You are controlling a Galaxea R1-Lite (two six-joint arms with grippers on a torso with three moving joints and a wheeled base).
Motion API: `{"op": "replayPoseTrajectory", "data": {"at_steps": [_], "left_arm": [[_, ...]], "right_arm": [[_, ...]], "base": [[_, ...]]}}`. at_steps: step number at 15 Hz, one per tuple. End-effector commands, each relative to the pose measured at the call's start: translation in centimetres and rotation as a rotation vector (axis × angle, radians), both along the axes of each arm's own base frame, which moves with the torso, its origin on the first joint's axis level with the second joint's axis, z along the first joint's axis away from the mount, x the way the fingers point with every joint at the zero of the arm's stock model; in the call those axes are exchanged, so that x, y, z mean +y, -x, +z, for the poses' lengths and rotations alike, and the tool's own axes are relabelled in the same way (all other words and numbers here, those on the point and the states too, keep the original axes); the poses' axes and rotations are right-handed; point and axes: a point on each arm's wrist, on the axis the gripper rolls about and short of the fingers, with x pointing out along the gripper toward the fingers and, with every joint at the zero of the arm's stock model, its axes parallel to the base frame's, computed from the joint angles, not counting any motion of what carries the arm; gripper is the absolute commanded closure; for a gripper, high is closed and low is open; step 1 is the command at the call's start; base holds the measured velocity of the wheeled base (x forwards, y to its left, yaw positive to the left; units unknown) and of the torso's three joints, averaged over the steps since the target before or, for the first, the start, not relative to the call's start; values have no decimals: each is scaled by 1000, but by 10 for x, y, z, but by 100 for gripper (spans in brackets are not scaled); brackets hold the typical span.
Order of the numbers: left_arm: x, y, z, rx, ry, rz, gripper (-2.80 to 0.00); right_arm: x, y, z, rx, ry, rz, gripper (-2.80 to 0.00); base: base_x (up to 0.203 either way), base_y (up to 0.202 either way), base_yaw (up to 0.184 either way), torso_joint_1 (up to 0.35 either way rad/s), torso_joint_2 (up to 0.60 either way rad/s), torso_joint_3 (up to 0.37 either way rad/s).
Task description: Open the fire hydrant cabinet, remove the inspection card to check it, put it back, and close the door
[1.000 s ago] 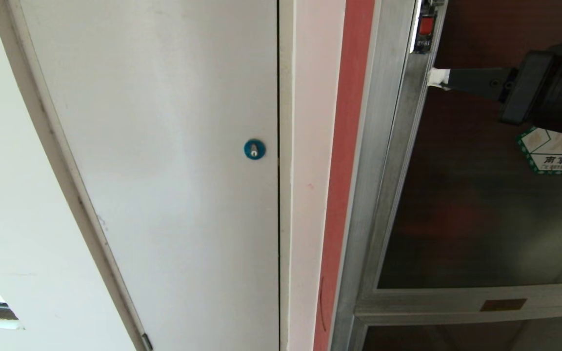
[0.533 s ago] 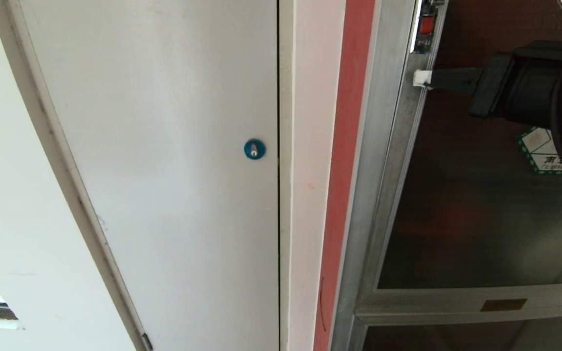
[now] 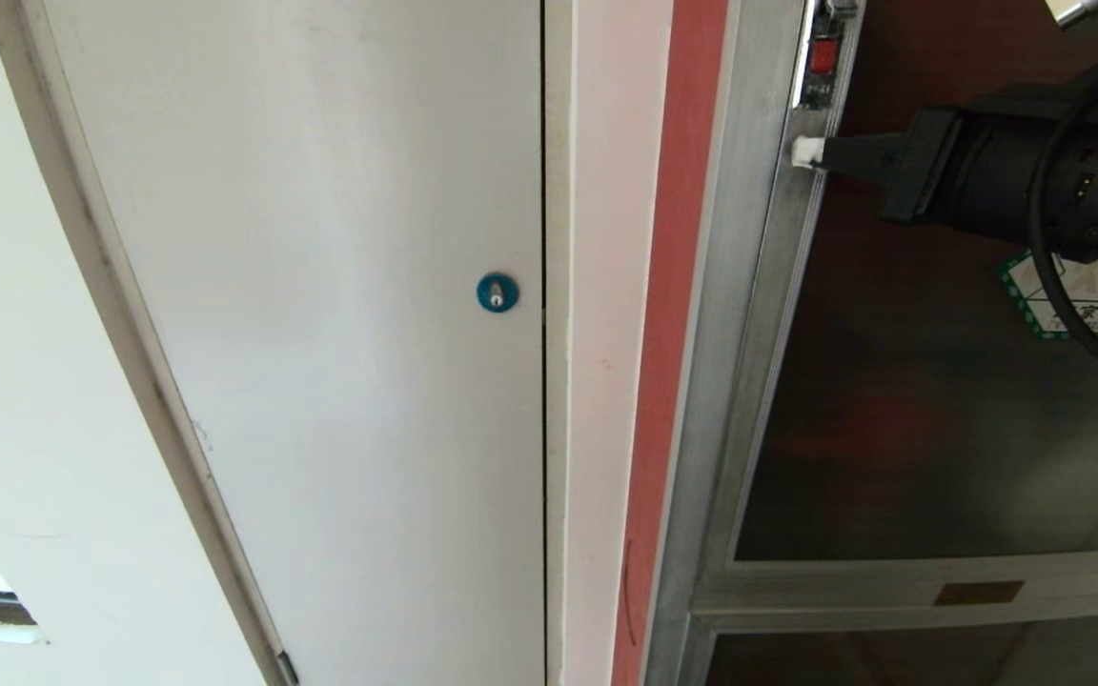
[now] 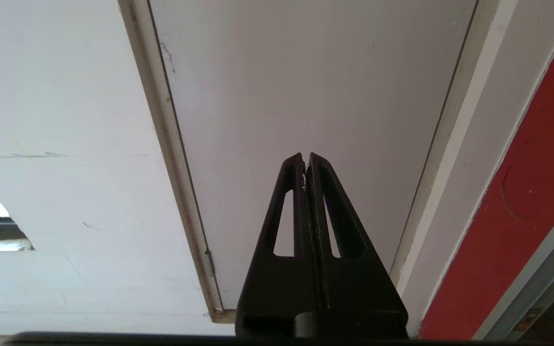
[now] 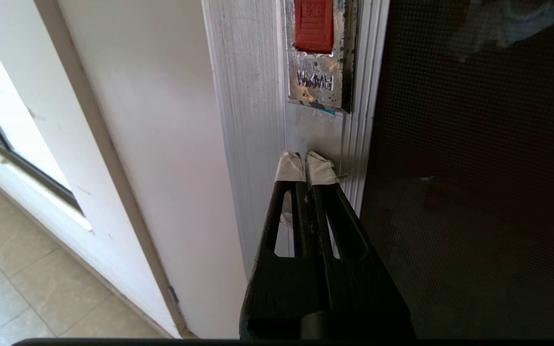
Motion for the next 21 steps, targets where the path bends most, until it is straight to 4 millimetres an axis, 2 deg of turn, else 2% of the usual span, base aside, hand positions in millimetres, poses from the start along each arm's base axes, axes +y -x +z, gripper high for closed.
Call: {"op": "replayPoseTrajectory", "data": {"at_steps": [1,6,10,16,18,21], "left_arm": [[0,0,0,1,0,0,0],[0,0,0,1,0,0,0],[0,0,0,1,0,0,0],[0,0,0,1,0,0,0],[0,0,0,1,0,0,0],[0,0,0,1,0,0,0]], "right_arm": [[1,-2,-2,7,2,-7,0],[-5,19,10,-26,-16,6,0],[-14,51,21,-53,-37,24,0],[-25,78,64,-179,-86,16,0],[-25,78,82,-228,-105,21,0],[-17,60,105,-274,-124,24,0]], "base": [[0,0,0,0,0,0],[0,0,0,0,0,0],[0,0,0,0,0,0],[0,0,0,0,0,0],[0,0,0,0,0,0],[0,0,0,0,0,0]]}}
